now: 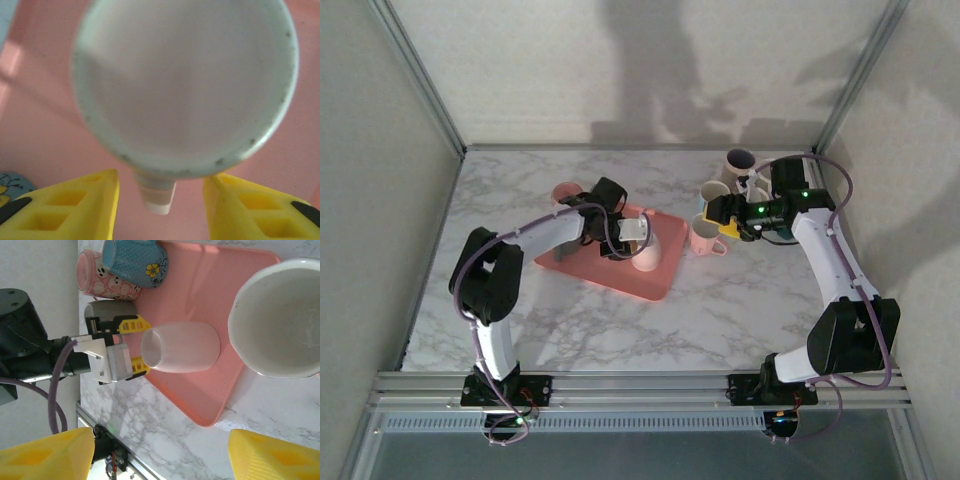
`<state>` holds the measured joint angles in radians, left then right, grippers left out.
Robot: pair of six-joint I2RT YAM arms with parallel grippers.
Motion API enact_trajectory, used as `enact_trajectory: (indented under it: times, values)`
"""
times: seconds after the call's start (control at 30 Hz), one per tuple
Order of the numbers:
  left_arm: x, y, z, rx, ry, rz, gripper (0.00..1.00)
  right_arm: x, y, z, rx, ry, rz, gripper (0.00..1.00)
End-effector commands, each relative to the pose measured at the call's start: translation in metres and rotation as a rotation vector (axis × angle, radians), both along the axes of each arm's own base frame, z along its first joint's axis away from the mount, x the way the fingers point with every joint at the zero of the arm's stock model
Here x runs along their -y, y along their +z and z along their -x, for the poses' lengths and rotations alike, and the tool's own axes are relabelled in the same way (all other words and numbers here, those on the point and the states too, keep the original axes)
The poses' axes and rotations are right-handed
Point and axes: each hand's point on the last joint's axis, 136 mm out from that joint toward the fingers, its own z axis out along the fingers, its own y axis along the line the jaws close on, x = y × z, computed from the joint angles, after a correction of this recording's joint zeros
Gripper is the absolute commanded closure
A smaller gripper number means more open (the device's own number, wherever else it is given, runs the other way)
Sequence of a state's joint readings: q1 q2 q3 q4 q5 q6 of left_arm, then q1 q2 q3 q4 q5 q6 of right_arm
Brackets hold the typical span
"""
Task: Turn the mug right side up
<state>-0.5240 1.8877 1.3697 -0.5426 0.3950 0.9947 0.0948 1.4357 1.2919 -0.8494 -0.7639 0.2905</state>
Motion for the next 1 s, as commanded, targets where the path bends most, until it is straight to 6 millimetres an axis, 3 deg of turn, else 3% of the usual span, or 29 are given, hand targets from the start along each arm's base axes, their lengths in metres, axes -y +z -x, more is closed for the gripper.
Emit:
enact_trajectory:
  times: [0.0, 0.3, 0.67, 0.83, 0.97]
  values:
    - [0.002, -0.003, 0.004, -0.024, -0.039, -0.037, 0.60, 0.001, 0.005, 0.001, 0.018, 0.009, -0.019, 0.29]
    - [0.007, -0.010, 0.004, -0.025, -0.054, -0.055, 0.73, 0.005, 0.004, 0.001, 0.014, 0.000, -0.020, 0.29]
    - [0.011, -0.006, 0.004, -0.034, -0.002, -0.018, 1.00, 0.008, 0.003, 0.002, 0.011, -0.013, -0.022, 0.29]
    - [0.011, 0.002, 0.001, -0.058, 0.091, 0.035, 1.00, 0.008, 0.007, 0.004, 0.019, -0.013, -0.025, 0.29]
    - [0.013, 0.022, 0.000, -0.066, 0.170, 0.140, 1.00, 0.009, 0.011, 0.006, 0.033, -0.014, -0.022, 0.29]
